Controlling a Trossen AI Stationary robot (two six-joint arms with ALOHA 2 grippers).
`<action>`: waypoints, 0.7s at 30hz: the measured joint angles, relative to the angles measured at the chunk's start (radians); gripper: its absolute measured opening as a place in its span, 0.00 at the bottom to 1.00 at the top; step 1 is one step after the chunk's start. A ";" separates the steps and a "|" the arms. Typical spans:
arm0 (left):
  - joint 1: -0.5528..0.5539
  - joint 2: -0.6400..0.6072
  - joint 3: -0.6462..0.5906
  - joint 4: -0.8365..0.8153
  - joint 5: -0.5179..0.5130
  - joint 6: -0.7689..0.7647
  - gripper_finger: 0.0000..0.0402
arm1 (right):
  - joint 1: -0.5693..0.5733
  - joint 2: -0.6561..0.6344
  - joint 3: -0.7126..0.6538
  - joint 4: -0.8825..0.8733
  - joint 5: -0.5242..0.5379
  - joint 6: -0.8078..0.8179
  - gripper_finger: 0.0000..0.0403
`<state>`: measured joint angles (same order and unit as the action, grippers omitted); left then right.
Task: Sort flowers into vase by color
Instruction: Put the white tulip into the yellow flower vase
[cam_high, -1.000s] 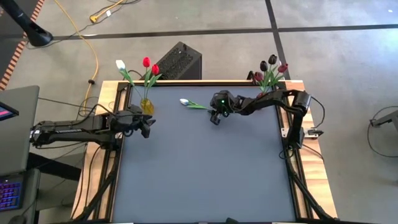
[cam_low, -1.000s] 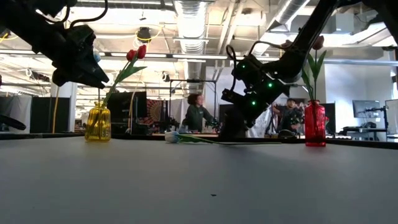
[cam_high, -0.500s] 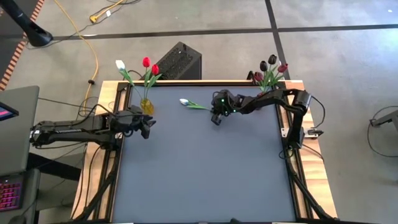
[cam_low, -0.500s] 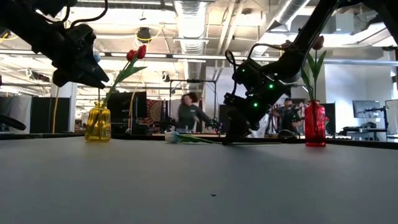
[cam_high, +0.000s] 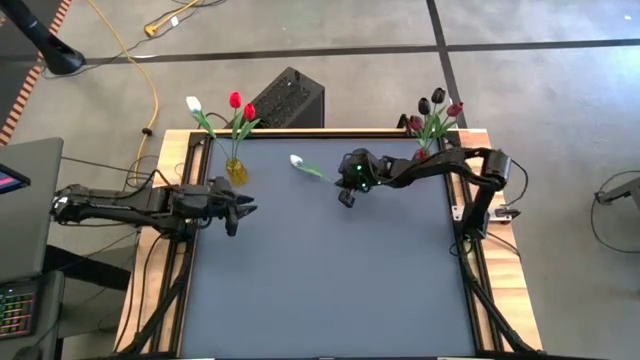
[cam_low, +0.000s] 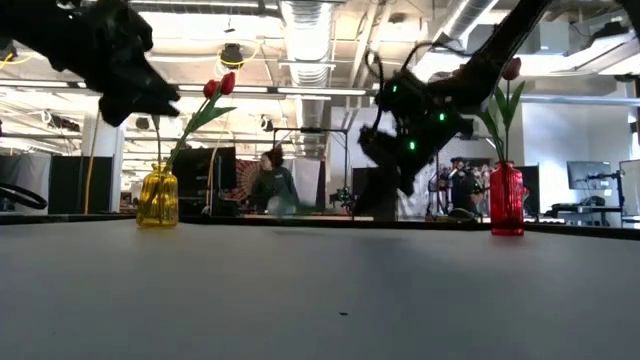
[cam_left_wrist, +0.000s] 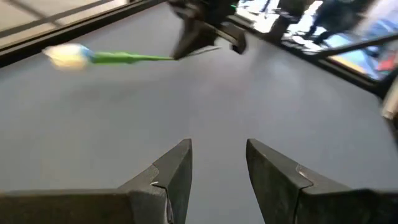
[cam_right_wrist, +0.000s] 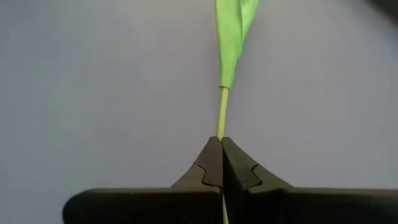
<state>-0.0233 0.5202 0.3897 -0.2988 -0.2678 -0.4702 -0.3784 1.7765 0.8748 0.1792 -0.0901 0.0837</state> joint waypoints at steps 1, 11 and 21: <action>-0.012 0.005 0.000 0.019 0.005 0.014 0.35 | 0.008 -0.019 0.000 0.001 0.000 0.010 0.05; -0.120 0.204 0.000 0.304 0.030 0.099 0.35 | 0.127 -0.209 0.000 0.081 -0.020 0.051 0.05; -0.205 0.585 0.000 0.823 -0.160 0.160 0.35 | 0.305 -0.266 0.001 0.318 -0.019 0.058 0.05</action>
<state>-0.2286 1.1048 0.3893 0.5245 -0.4276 -0.3099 -0.0732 1.5101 0.8761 0.4973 -0.1089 0.1418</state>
